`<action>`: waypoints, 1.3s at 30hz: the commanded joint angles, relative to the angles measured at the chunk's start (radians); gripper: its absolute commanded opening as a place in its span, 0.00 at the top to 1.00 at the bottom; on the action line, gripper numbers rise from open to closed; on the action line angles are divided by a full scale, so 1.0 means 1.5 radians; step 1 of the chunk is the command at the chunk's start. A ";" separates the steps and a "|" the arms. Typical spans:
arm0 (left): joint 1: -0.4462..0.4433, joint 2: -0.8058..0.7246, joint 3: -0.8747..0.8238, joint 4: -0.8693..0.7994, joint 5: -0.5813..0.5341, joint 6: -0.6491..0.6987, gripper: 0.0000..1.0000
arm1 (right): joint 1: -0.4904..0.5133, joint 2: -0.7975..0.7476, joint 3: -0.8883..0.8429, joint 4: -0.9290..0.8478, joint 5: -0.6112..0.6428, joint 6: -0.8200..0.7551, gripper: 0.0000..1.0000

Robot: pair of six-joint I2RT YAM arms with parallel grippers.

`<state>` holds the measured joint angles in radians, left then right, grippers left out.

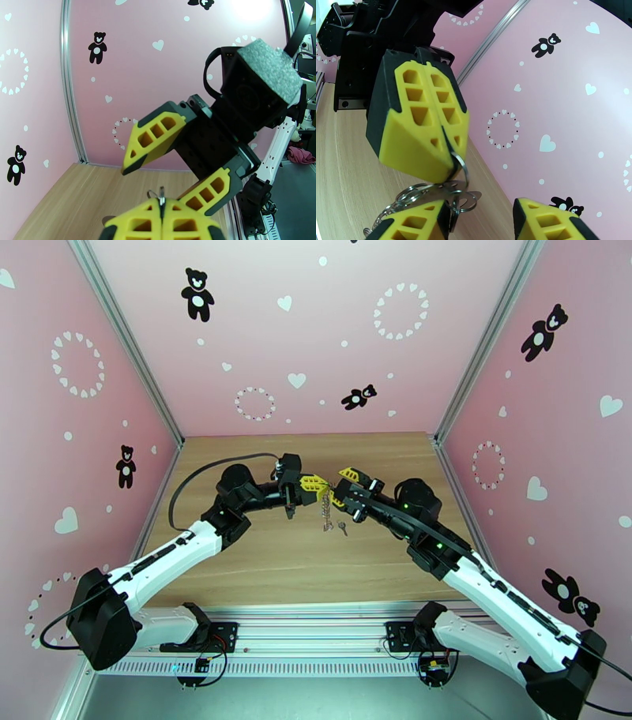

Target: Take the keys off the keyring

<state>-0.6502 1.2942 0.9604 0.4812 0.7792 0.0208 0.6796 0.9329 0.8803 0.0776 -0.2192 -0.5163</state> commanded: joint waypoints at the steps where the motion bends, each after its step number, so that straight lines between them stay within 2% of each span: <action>1: 0.003 0.009 0.023 0.008 0.016 -0.007 1.00 | 0.003 -0.013 0.002 0.016 -0.014 0.002 0.56; 10: 0.002 0.010 0.024 0.005 0.015 -0.005 1.00 | 0.003 -0.030 0.006 0.011 -0.007 0.008 0.58; 14: 0.003 0.013 0.027 0.008 0.020 -0.008 1.00 | 0.003 -0.015 0.009 0.008 -0.022 0.007 0.64; 21: 0.002 0.007 0.026 0.002 0.015 -0.001 1.00 | 0.003 -0.001 0.016 -0.004 -0.044 0.015 0.65; 25: 0.002 0.008 0.029 0.003 0.017 0.000 1.00 | 0.003 0.003 0.014 0.000 -0.028 0.022 0.65; 39: 0.002 0.004 0.017 0.012 0.003 -0.005 1.00 | 0.003 -0.007 0.023 -0.019 -0.011 0.012 0.94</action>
<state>-0.6491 1.3067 0.9714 0.4793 0.7784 0.0212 0.6796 0.9310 0.8803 0.0647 -0.2512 -0.4980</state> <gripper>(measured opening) 0.043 0.074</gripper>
